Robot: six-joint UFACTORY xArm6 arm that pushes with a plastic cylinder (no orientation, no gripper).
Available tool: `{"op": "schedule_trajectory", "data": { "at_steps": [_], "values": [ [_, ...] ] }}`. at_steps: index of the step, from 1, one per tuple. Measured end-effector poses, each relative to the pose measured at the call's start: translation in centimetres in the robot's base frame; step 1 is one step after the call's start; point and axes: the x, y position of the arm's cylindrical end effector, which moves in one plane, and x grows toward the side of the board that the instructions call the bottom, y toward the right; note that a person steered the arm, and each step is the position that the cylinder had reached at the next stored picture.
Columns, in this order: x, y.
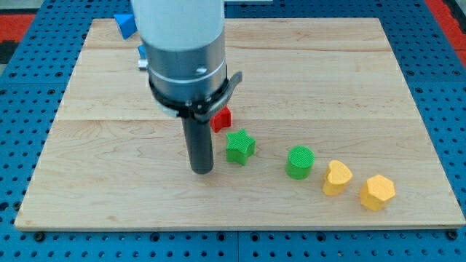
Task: Adjust the red star
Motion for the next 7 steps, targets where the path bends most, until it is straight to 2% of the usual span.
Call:
{"op": "schedule_trajectory", "data": {
  "at_steps": [2,3,5,7],
  "values": [
    [-3.4,5.7],
    [-2.1,4.1],
    [2.1,-4.2],
    [2.5,-4.7]
  ]
}}
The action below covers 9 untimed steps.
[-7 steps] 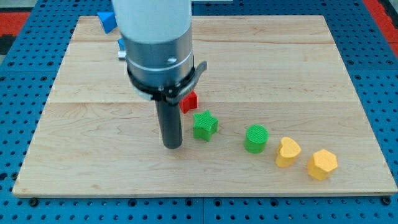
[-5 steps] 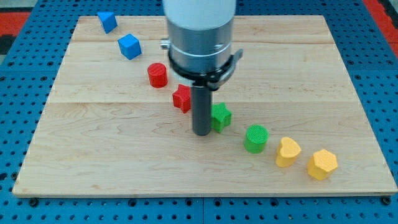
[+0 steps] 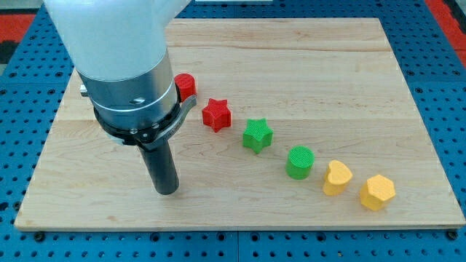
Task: Adjust the red star
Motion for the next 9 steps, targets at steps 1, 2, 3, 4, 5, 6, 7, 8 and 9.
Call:
{"op": "schedule_trajectory", "data": {
  "at_steps": [1,2,3,4,5,6,7,8,9],
  "values": [
    [0.0,0.0],
    [0.0,0.0],
    [-1.5,-1.2],
    [-7.2,-1.8],
    [-9.4,-2.1],
    [-8.1,-5.7],
    [-8.8,-2.8],
    [-8.9,0.8],
    [-9.7,1.9]
  ]
}}
